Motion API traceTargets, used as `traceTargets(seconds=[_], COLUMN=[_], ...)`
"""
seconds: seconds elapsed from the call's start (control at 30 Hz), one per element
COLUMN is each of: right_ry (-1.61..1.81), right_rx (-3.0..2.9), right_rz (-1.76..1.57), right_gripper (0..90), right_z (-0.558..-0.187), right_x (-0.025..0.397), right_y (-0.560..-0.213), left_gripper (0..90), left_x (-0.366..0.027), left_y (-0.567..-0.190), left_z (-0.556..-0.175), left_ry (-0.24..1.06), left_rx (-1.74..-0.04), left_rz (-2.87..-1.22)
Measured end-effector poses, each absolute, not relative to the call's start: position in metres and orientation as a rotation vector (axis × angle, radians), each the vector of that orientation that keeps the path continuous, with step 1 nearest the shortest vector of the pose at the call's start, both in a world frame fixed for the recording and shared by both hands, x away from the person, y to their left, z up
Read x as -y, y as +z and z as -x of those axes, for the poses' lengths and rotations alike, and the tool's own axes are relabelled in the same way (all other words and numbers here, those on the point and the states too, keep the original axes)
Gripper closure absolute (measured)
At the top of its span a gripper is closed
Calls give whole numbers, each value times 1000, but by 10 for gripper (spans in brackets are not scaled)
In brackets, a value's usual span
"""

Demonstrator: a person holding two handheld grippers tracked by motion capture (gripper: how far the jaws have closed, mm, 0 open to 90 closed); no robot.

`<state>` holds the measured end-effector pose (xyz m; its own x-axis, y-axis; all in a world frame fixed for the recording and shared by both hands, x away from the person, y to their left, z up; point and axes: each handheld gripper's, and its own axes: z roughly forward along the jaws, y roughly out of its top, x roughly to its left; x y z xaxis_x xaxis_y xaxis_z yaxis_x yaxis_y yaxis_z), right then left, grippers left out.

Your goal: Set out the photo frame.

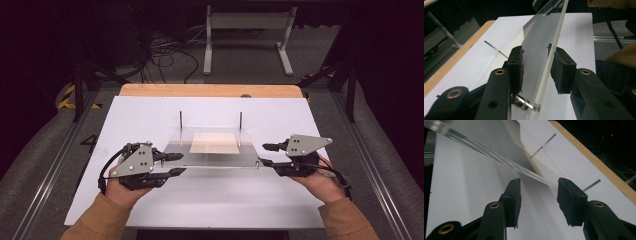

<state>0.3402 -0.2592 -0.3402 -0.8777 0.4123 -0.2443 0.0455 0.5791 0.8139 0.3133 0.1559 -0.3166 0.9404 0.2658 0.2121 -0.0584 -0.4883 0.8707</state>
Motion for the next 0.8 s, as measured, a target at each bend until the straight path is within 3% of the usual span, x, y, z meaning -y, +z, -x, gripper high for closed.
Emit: traceTargets(seconds=[0.33, 0.57, 0.8], right_ry=[1207, 1188, 1200], right_rx=[-2308, -2293, -2295], right_rz=[-184, -179, -200], right_gripper=[696, 704, 703], right_z=[-334, -330, -332], right_x=[236, 234, 235], right_y=[-334, -336, -334], left_gripper=[632, 429, 358], left_x=[-157, -166, -186], left_y=[-315, -317, -328], left_z=[-317, -314, -320], left_ry=[371, 436, 440], left_rx=[-161, -210, -283], left_rz=[-2036, -2045, -2064])
